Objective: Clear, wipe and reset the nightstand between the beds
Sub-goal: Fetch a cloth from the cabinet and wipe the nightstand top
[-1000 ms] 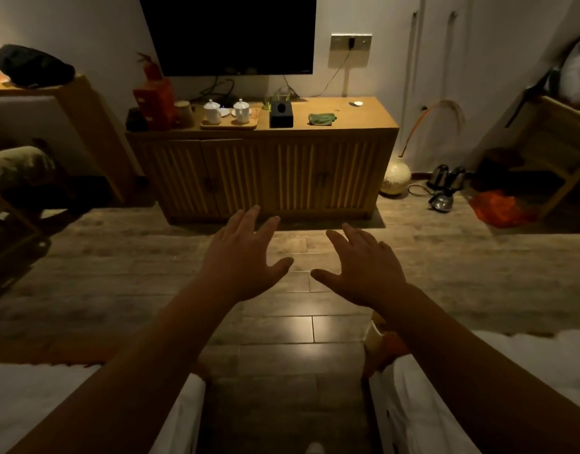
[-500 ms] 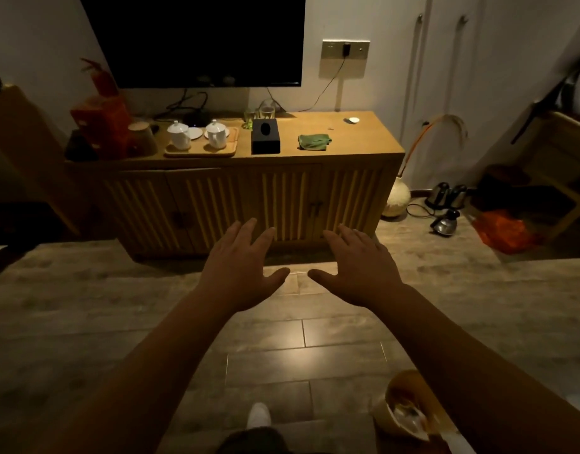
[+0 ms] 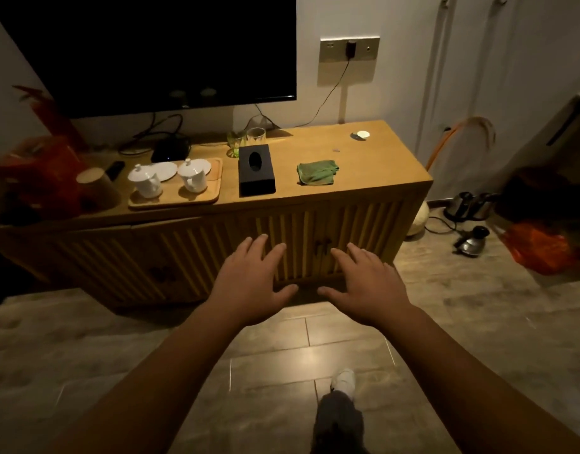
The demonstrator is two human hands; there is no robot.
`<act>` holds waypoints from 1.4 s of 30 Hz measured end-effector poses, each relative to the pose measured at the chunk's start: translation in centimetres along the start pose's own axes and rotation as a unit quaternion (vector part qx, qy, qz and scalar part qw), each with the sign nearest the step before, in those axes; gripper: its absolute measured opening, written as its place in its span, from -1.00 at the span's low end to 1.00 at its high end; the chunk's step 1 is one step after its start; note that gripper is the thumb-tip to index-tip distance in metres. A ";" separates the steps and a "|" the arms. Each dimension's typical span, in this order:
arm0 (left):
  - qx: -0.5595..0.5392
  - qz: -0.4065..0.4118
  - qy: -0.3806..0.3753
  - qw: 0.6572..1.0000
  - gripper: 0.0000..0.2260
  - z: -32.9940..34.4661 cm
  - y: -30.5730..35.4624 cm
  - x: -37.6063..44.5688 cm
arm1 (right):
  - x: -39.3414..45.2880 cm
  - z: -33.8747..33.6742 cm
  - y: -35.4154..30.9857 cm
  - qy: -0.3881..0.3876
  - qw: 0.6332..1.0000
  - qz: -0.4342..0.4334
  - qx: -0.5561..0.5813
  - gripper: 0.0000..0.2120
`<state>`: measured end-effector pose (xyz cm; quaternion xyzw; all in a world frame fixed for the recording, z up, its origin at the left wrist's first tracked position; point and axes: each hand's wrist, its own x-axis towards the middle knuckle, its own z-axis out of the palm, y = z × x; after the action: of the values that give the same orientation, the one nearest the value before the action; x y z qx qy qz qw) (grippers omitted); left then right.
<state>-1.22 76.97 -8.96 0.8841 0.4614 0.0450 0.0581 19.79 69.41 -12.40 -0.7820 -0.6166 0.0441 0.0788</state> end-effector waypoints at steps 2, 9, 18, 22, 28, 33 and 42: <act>0.015 -0.005 -0.011 1.000 -0.26 0.9 -0.5 5.7 | 5.9 0.6 2.2 -0.012 1.000 -0.009 0.002 -0.20; 0.015 -0.040 -0.027 0.999 -0.26 1.6 -1.0 21.0 | 22.6 0.3 7.7 -0.081 0.995 -0.047 -0.022 -0.19; -0.005 -0.041 -0.079 0.996 -0.28 4.5 -3.6 36.1 | 37.5 1.5 10.6 -0.140 0.988 -0.060 -0.035 -0.23; -0.012 -0.015 -0.092 0.996 -0.28 7.1 -6.3 44.5 | 44.5 3.7 11.5 -0.186 0.980 -0.042 -0.054 -0.24; -0.041 0.022 -0.163 0.986 -0.30 10.8 -9.4 56.1 | 53.9 7.1 12.2 -0.242 0.969 -0.002 -0.051 -0.26; -0.037 0.042 -0.243 0.968 -0.35 14.6 -10.4 62.9 | 59.2 9.9 13.3 -0.275 0.961 0.026 -0.026 -0.31; -0.047 0.014 -0.284 0.957 -0.43 20.2 -10.3 66.4 | 64.7 14.1 15.4 -0.289 0.957 -0.024 -0.022 -0.38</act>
<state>30.97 136.10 -28.70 0.8629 0.4111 -0.1860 0.2277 47.47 129.76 -27.18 -0.7224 -0.6327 0.2523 -0.1190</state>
